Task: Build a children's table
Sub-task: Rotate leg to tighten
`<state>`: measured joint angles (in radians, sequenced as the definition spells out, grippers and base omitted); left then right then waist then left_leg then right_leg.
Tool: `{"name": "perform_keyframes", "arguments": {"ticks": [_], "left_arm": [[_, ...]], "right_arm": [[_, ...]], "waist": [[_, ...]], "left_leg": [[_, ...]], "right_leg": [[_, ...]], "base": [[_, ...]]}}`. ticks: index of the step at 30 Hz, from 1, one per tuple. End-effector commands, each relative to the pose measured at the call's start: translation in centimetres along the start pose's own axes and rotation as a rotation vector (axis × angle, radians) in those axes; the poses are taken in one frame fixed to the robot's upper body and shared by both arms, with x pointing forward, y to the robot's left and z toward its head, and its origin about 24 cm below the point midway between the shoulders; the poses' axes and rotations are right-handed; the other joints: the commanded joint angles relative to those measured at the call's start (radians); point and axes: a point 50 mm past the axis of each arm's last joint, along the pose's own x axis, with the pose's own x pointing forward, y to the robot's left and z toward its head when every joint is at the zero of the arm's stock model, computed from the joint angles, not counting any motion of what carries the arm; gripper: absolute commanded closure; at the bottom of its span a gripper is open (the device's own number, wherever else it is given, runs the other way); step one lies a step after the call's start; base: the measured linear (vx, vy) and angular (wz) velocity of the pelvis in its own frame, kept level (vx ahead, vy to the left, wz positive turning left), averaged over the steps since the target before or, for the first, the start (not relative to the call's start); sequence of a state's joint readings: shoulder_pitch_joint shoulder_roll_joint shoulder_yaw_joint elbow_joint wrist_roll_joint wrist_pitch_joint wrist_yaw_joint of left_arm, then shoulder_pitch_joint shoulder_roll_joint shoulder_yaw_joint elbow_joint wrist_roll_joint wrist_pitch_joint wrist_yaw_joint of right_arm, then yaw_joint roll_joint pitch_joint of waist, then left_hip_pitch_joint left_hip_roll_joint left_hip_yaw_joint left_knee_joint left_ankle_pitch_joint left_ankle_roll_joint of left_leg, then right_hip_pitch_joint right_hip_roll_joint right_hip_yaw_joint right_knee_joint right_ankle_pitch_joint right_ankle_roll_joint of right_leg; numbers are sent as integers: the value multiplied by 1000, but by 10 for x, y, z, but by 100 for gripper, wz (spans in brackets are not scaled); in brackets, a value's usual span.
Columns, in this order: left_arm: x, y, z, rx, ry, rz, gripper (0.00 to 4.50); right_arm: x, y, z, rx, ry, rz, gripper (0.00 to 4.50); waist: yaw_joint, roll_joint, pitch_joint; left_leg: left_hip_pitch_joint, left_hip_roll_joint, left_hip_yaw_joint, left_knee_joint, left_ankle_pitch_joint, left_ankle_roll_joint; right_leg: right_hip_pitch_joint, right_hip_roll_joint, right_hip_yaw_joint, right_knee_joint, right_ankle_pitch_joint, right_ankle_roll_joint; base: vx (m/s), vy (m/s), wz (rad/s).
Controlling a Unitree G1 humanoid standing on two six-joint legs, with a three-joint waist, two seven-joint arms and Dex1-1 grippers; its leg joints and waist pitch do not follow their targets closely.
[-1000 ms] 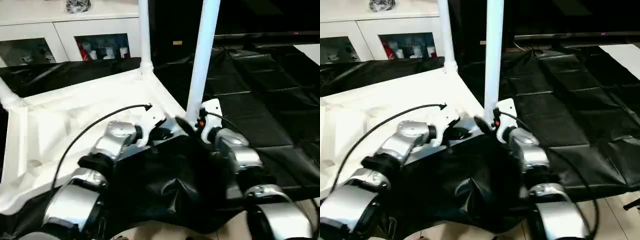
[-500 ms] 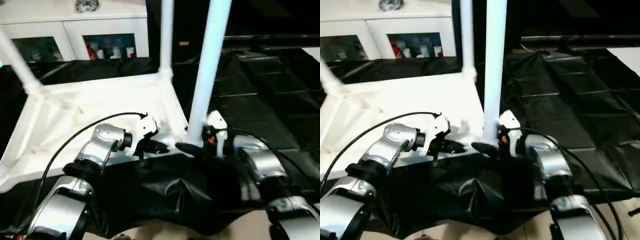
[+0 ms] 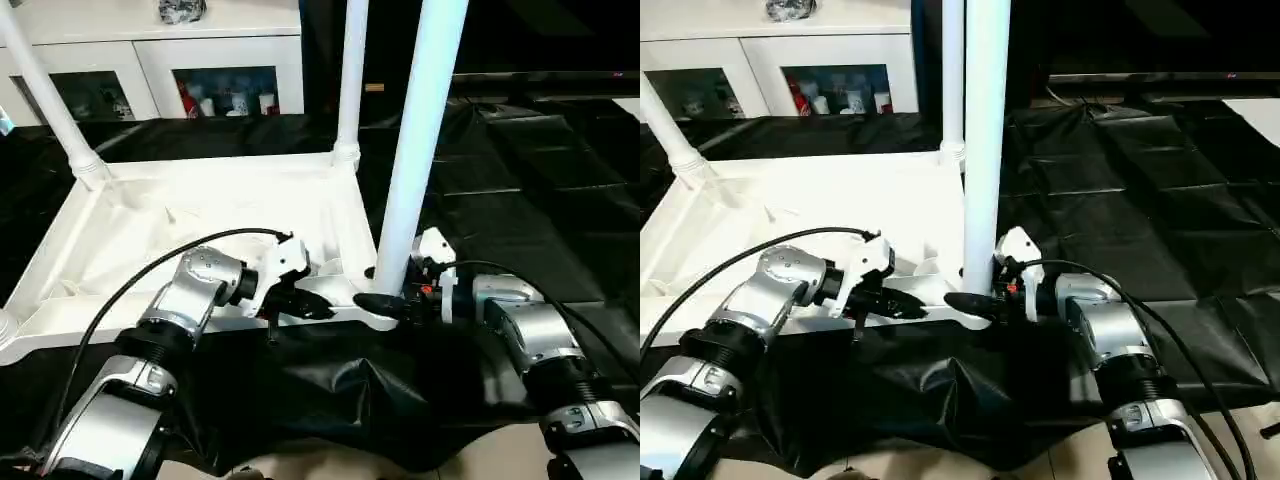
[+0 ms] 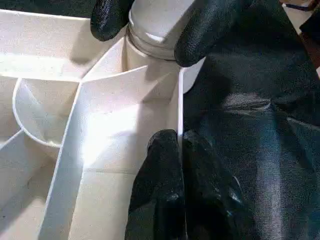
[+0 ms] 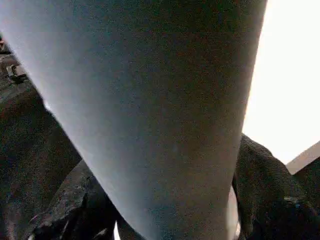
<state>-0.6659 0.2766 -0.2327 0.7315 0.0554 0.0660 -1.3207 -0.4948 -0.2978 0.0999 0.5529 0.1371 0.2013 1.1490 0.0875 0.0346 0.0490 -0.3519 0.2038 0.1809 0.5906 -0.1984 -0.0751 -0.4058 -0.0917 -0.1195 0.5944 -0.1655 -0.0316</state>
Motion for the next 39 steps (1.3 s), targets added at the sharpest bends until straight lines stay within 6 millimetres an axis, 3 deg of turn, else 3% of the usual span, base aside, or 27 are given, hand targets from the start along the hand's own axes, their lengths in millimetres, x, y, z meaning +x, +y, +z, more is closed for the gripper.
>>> {"name": "perform_keyframes", "arguments": {"ticks": [1,3,5,12,13,14,16,19,22,29,35,39], "left_arm": [[15,4,24,41,-91,46,450],[22,9,31,27,-112,119,450],[26,11,34,24,-116,145,450],[43,19,46,3,-115,292,450],[46,20,49,-3,-121,312,450],[52,21,53,-10,-131,342,450],[55,20,54,-7,-138,342,450],[56,18,55,14,-153,319,450],[53,14,54,47,-167,262,450],[43,8,44,85,-156,160,450],[29,9,36,88,-126,111,450],[21,9,31,88,-104,81,450]], "right_arm": [[25,10,-1,28,-41,-18,187],[39,-1,-5,78,-37,-238,188],[46,-4,-6,115,-50,-326,188],[66,-9,2,220,-128,-505,189],[69,-10,2,229,-128,-549,189],[75,-12,3,241,-119,-650,189],[80,-12,6,214,-118,-683,189],[82,-10,9,182,-144,-626,189],[78,-10,13,225,-200,-556,119],[62,-15,14,97,-165,-417,52],[37,-5,8,2,-101,-140,52],[23,2,2,-28,-43,-16,52]], "waist": [[-3,-13,-66],[-10,-15,-63],[-26,-14,-62],[-33,-15,-69],[-33,-9,-68],[-37,-10,-67],[-38,-10,-66],[-36,-11,-67],[-36,-12,-69],[-31,-7,-68],[-18,-11,-69],[-8,-12,-66]], "left_leg": [[0,32,-5,-64,-143,80],[1,28,-8,-68,-154,53],[3,25,-11,-70,-179,30],[0,23,-6,-64,-136,61],[-1,23,-7,-64,-134,64],[2,23,-6,-65,-138,53],[2,22,-7,-66,-154,44],[0,22,-7,-66,-158,59],[-3,23,-6,-65,-139,87],[-4,29,-5,-63,-141,103],[-4,31,-3,-60,-137,123],[-1,32,-4,-62,-161,109]], "right_leg": [[59,-65,59,-75,-277,-184],[54,-67,57,-81,-331,-170],[56,-67,55,-89,-387,-148],[60,-64,58,-78,-267,-183],[59,-64,59,-77,-261,-185],[55,-64,58,-79,-269,-186],[57,-65,57,-81,-292,-182],[60,-65,58,-79,-271,-184],[64,-64,59,-73,-220,-203],[66,-64,57,-67,-194,-229],[66,-62,57,-66,-184,-226],[64,-63,57,-73,-245,-207]], "base": [[0,0,0],[0,0,0],[0,0,0],[0,0,0],[0,0,0],[0,0,0],[0,0,0],[0,0,0],[0,0,0],[0,0,0],[0,0,0],[0,0,0]]}}
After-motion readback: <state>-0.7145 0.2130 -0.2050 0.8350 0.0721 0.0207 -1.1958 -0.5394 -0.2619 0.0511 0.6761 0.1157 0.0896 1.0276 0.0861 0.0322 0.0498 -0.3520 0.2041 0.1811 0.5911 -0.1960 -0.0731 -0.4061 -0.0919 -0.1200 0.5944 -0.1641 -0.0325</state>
